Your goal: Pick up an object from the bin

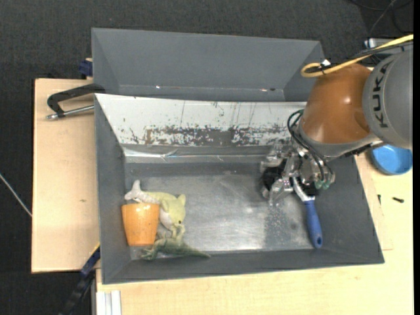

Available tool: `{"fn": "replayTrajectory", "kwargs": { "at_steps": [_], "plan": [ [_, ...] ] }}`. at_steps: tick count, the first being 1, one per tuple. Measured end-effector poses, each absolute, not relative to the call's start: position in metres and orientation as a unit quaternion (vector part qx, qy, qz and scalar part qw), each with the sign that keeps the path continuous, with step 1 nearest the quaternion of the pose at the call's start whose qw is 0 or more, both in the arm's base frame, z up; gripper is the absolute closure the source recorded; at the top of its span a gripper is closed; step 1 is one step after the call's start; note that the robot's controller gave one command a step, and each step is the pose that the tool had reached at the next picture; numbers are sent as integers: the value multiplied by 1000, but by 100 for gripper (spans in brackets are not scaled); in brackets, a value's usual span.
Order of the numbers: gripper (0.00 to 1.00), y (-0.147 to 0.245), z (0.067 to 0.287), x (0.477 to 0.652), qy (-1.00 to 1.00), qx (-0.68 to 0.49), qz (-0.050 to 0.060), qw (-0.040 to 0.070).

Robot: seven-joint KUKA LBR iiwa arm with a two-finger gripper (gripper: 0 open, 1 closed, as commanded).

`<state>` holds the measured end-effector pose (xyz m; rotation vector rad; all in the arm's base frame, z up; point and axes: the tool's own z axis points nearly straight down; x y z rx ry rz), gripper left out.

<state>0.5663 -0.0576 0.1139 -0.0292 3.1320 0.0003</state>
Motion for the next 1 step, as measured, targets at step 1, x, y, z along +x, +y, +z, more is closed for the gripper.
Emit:
{"fn": "replayTrajectory", "kwargs": {
  "at_steps": [1],
  "plan": [
    [100, -57, 174, 569, 1000, -9, 0, 6]
  ]
}}
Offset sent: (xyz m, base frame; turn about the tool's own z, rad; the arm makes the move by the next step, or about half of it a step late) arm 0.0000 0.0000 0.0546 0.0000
